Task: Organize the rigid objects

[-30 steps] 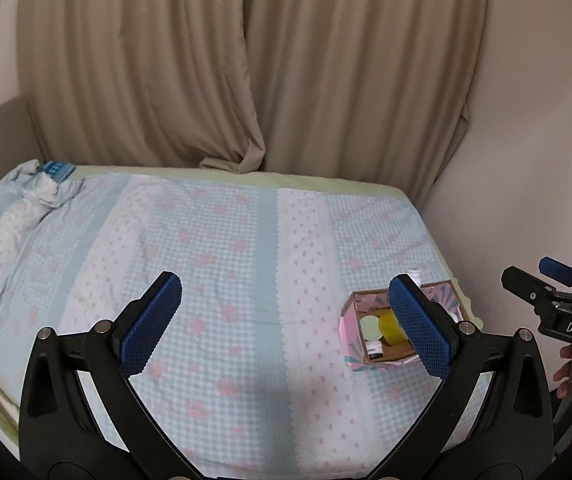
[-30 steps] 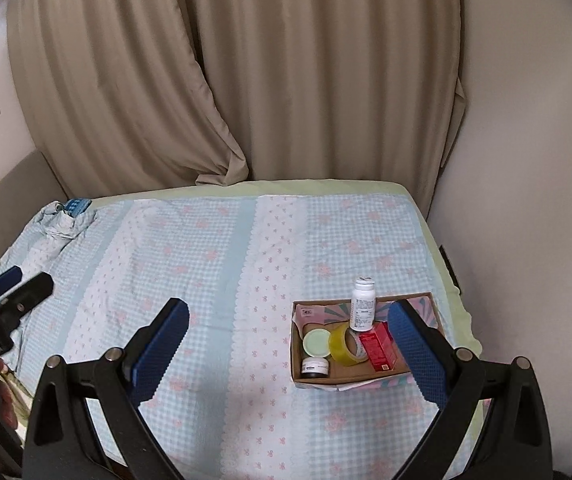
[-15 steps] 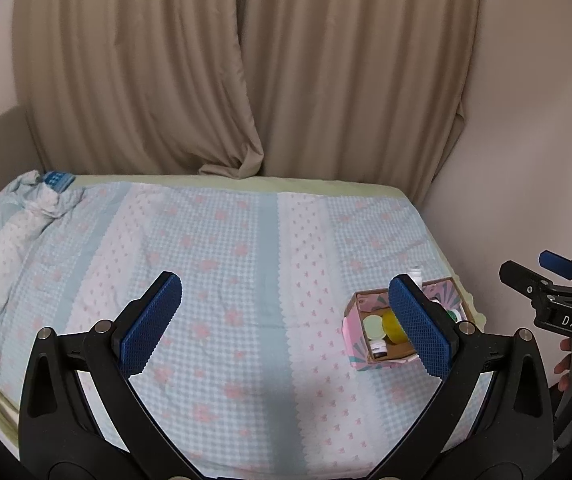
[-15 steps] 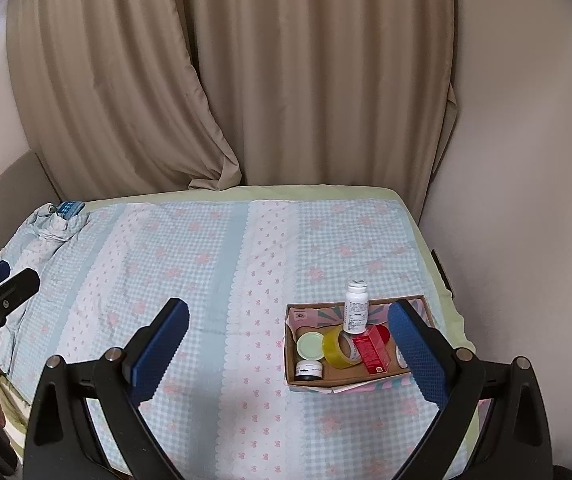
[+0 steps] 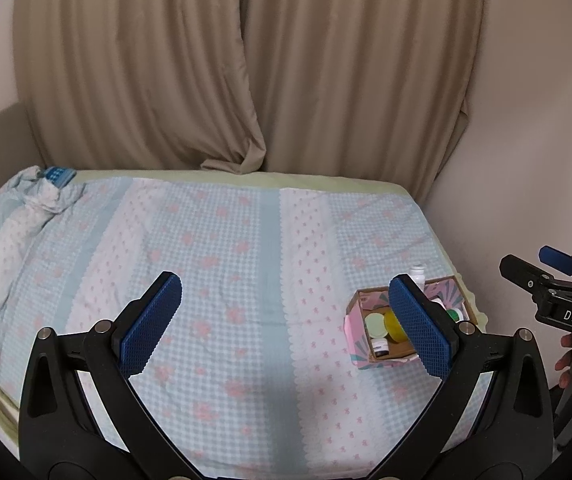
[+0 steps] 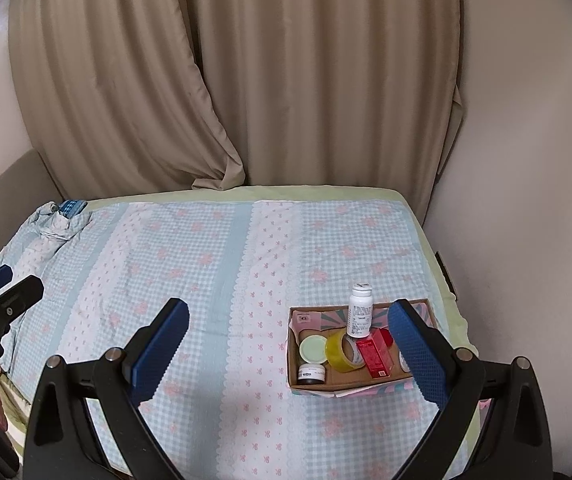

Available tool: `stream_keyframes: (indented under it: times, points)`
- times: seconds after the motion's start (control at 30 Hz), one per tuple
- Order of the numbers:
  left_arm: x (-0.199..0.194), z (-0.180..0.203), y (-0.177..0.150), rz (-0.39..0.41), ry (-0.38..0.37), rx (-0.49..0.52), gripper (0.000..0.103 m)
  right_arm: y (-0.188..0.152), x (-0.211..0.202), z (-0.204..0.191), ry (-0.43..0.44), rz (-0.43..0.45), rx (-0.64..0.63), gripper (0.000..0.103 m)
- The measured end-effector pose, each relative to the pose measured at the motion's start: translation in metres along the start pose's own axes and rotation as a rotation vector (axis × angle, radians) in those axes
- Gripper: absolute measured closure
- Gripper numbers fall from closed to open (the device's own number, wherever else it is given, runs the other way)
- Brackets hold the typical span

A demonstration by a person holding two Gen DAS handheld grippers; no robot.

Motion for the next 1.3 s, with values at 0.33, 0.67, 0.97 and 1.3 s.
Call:
stream_keyframes:
  times: [0.33,0.67,0.97,1.3]
  points:
    - [0.0003,0.0001,0.0005,0.008,0.003,0.004,0.000,0.0029,0.0016,0.0016,0.005,0.000,-0.007,0.004]
    - [0.0002,-0.0010,0.0018,0.018,-0.003,-0.012,0.000,0.0033,0.0017,0.0020,0.005,0.000,-0.010,0.004]
    - [-0.0055,0.0001,0.0012,0.069,0.034,-0.017,0.000,0.0042,0.0026,0.0026,0.005,0.003,-0.008,0.004]
    - [-0.0048,-0.0062,-0.0064,0.082,0.039,-0.054,0.000,0.0071,0.0063,0.0032,0.011,0.005,-0.009,0.004]
Point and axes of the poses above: each gripper's, at about its wrist camera, not at the fingertips, and x roughly the way its jaws point, z to its right, y to its top, the point moved 3 cm from there along x, roughly the way its jaws point, and after that the axes turned 8 degrees about y, right-handed, at the moved point
